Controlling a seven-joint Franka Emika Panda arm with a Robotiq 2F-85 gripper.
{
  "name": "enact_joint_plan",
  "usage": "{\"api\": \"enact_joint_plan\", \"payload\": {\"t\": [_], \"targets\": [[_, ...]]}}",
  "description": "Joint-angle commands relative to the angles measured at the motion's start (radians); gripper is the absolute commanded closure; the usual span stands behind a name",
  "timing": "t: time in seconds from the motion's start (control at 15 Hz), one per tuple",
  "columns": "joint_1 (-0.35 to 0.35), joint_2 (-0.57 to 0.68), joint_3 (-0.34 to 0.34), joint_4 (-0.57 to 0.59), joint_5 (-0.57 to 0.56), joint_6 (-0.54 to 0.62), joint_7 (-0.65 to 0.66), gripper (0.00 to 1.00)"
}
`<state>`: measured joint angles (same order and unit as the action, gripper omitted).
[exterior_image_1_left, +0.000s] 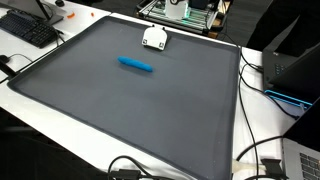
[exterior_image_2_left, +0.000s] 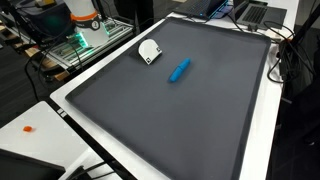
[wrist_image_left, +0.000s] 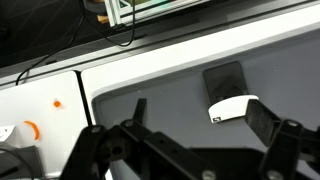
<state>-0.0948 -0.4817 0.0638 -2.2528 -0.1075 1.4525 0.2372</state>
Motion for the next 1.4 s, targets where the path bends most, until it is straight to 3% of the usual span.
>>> {"api": "enact_joint_plan", "payload": {"t": [0.0,0.4,0.73,1.07,1.33], "targets": [[0.008,-0.042,0.003,-0.075,0.113,0.071,0.174,0.00],[-0.007,-0.089,0.046,-0.228,0.287,0.242,0.459,0.00],[0.002,-0.101,0.087,-0.381,0.387,0.491,0.678,0.00],[0.013,-0.055,0.137,-0.508,0.386,0.801,0.874,0.00],[0.019,0.049,0.151,-0.509,0.366,0.904,0.978,0.00]]}}
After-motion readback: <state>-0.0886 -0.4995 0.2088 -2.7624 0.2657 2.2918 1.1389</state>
